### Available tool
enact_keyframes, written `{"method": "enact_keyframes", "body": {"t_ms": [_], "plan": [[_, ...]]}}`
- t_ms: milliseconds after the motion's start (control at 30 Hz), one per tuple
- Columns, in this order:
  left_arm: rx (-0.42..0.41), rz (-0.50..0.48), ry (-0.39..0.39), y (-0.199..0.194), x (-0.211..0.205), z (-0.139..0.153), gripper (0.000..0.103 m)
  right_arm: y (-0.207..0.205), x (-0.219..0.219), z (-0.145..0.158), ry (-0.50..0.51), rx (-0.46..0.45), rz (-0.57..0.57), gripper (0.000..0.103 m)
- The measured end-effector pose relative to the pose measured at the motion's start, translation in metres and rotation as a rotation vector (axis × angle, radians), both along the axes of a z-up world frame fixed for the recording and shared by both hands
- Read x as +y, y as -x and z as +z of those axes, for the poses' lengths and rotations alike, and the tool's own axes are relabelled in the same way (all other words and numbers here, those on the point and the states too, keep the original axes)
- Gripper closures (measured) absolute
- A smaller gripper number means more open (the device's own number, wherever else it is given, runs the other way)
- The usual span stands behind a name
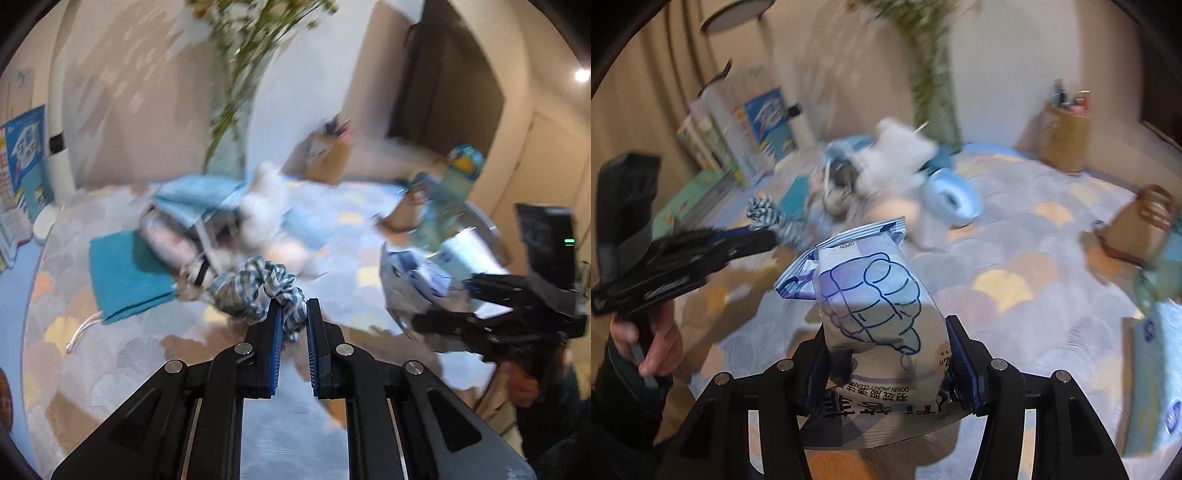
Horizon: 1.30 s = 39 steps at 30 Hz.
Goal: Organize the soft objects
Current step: 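Lift and carry the scrunchie and snack bag toward the glass bowl with both grippers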
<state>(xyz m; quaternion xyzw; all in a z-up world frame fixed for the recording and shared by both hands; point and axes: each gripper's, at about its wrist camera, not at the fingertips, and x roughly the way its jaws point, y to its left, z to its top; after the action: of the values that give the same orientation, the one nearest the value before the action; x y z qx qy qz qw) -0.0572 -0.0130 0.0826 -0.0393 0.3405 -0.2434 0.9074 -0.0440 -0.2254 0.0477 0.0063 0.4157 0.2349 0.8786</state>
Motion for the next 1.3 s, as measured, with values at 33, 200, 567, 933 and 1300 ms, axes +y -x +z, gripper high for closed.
{"method": "enact_keyframes", "body": {"t_ms": [33,200,567,933,1300], "plan": [[-0.005,-0.012,0.011,0.001,-0.002,0.004,0.093,0.002,-0.009,0.003,-0.019,-0.001,-0.016,0.047],[0.060,0.015,-0.114,-0.008,-0.012,-0.017,0.083,0.007,-0.034,-0.002,-0.055,0.028,-0.069,0.047],[0.204,-0.120,-0.126,0.016,-0.024,-0.049,0.008,-0.003,-0.036,-0.055,-0.049,0.172,-0.081,0.039],[0.217,-0.129,-0.280,0.007,-0.079,-0.079,0.049,0.004,-0.047,-0.050,-0.018,0.173,-0.085,0.015],[0.116,-0.112,-0.129,0.003,-0.077,-0.043,0.057,0.003,-0.036,-0.047,0.002,0.133,-0.085,0.049]]}}
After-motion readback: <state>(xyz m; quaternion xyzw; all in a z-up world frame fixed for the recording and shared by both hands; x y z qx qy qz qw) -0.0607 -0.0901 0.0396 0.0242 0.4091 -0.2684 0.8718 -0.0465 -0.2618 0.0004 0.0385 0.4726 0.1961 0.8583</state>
